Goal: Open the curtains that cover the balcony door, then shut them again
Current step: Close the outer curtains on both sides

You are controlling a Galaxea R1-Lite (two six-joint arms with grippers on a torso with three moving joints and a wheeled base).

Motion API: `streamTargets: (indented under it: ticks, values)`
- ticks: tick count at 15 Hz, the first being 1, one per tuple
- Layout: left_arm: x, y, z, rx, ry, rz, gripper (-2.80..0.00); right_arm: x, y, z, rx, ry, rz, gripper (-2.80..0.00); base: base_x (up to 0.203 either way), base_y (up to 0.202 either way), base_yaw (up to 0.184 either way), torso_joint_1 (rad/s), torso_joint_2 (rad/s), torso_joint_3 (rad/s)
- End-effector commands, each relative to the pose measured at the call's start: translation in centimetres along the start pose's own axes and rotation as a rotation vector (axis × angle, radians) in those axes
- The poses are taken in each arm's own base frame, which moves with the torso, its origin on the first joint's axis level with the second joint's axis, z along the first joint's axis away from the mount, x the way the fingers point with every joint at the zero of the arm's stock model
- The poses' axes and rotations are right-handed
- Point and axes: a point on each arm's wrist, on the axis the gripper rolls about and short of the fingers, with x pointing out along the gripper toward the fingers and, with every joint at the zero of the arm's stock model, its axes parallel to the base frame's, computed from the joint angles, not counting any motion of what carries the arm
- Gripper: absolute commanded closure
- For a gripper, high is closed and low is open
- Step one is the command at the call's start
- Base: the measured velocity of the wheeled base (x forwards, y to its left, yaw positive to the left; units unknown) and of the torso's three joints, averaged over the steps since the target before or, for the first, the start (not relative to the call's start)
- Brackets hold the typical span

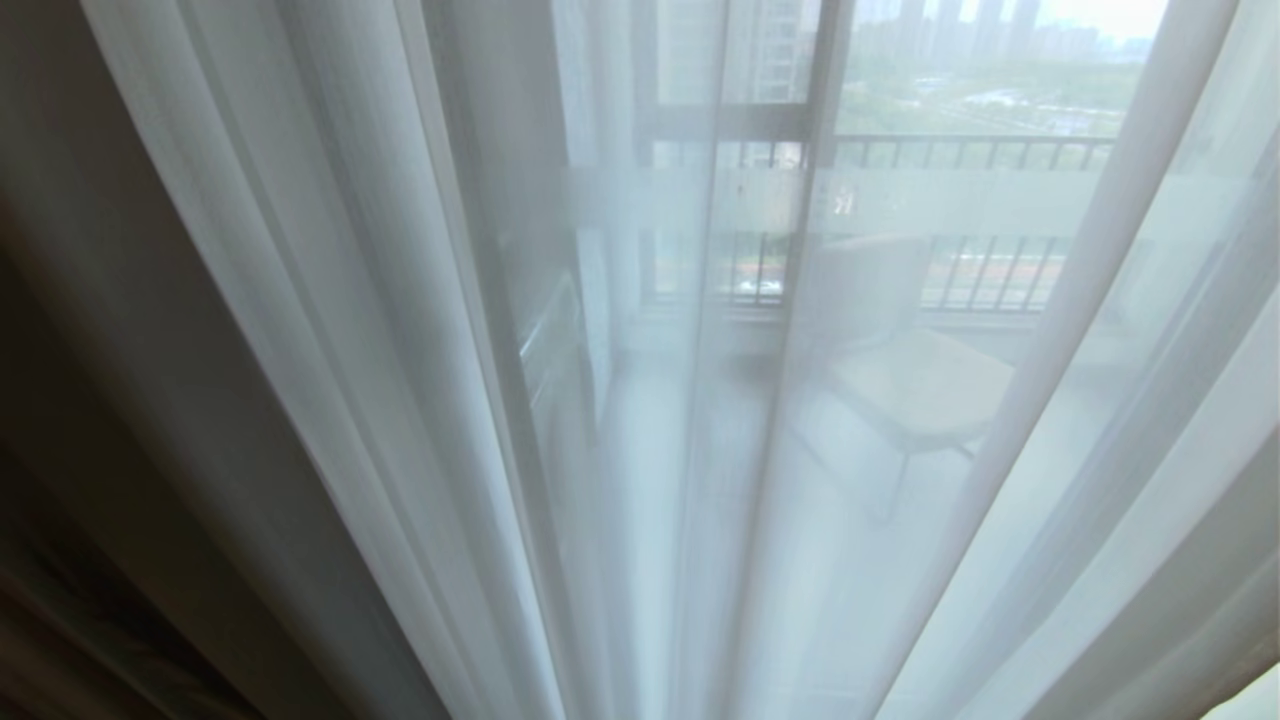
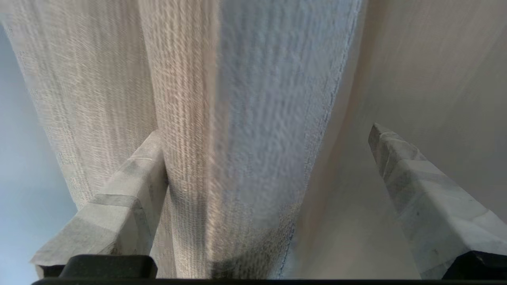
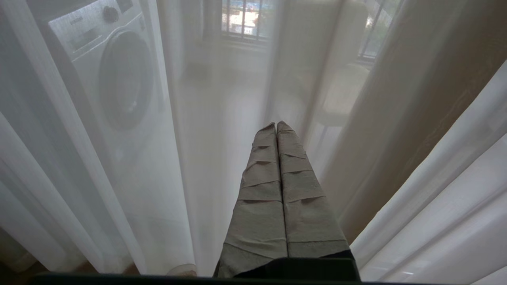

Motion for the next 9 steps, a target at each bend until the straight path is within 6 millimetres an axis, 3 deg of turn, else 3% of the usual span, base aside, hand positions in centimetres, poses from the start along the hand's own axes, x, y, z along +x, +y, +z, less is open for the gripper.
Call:
streamTargets:
  ticks: [1, 2, 9]
  values:
    - [-0.02, 0.0, 0.03, -0.002, -0.003, 0.001, -2.8, 0.0, 0.0, 0.0, -0.001, -0.001, 0.001, 0.0, 0.0, 0.0, 0.0, 0.0, 0.0, 0.0]
    - [-0.02, 0.0, 0.03, -0.002, -0.003, 0.001, 0.0, 0.0, 0.0, 0.0, -0.001, -0.001, 0.001, 0.0, 0.0, 0.0, 0.0, 0.0, 0.0, 0.0]
    - [-0.02, 0.0, -0.01, -0.001, -0.001, -0.001, 0.0, 0.0, 0.0, 0.0, -0.001, -0.001, 0.001, 0.0, 0.0, 0.0, 0.0, 0.0, 0.0, 0.0]
